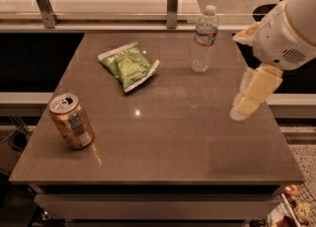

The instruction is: Pick orange can

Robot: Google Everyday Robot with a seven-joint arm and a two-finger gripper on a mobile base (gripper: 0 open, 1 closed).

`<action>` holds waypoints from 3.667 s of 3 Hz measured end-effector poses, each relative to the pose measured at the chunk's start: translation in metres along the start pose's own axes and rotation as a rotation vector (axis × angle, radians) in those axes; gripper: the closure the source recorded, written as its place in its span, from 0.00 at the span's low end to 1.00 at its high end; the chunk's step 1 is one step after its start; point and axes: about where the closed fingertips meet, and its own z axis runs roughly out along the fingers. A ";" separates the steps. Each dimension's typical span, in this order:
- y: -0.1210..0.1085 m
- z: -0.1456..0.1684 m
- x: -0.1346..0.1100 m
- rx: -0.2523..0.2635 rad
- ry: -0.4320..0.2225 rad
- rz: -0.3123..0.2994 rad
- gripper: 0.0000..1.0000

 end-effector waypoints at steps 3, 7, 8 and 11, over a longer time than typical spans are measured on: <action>0.053 0.084 -0.078 -0.150 -0.375 -0.047 0.00; 0.090 0.129 -0.163 -0.297 -0.792 -0.128 0.00; 0.092 0.137 -0.171 -0.332 -0.795 -0.129 0.00; 0.119 0.164 -0.221 -0.425 -0.816 -0.120 0.00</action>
Offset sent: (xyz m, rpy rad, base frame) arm -0.0191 0.1106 -0.0683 0.3665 0.0537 0.2063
